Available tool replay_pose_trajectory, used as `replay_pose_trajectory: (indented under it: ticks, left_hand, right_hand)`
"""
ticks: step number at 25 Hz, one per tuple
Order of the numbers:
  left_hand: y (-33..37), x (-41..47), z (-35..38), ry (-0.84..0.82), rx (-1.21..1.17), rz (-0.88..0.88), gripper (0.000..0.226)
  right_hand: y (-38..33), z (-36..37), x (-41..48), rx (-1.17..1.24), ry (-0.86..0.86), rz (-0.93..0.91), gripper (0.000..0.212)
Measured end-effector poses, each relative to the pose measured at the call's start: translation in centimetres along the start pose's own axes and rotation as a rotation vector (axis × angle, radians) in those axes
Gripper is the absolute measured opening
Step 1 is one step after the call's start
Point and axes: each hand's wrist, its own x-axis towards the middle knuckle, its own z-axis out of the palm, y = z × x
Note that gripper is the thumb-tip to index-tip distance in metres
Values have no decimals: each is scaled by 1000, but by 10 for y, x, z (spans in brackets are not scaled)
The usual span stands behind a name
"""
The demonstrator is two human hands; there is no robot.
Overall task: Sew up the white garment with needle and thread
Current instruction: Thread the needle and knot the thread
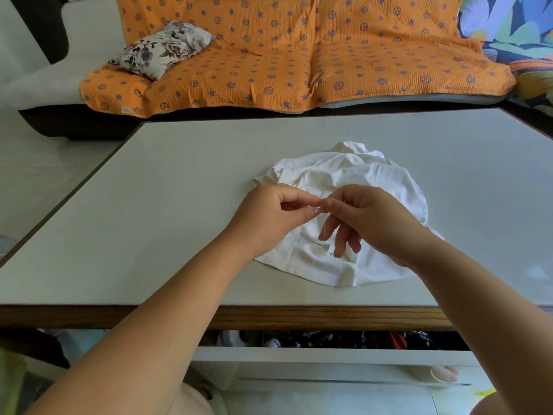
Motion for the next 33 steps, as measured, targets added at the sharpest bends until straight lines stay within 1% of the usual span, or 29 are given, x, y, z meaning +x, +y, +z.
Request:
replay_pose_trajectory:
  ticks: [7, 16, 22, 24, 27, 33]
  left_hand:
    - [-2, 0, 1, 8, 85, 0, 12]
    - [-3, 0, 5, 43, 178, 22, 9]
    - [-4, 0, 3, 14, 216, 22, 8]
    - [-4, 0, 2, -2, 230, 27, 6]
    - [-3, 0, 2, -23, 227, 27, 8]
    - [-6, 2, 0, -21, 162, -31, 7]
  right_hand:
    - [-4, 3, -4, -159, 31, -28, 20]
    - [-5, 6, -5, -216, 59, -59, 20]
    - [-1, 4, -4, -259, 48, -84, 17]
    - [0, 4, -3, -215, 33, -59, 17]
    - [2, 2, 0, -77, -9, 12, 18]
    - [4, -5, 3, 142, -106, 127, 20]
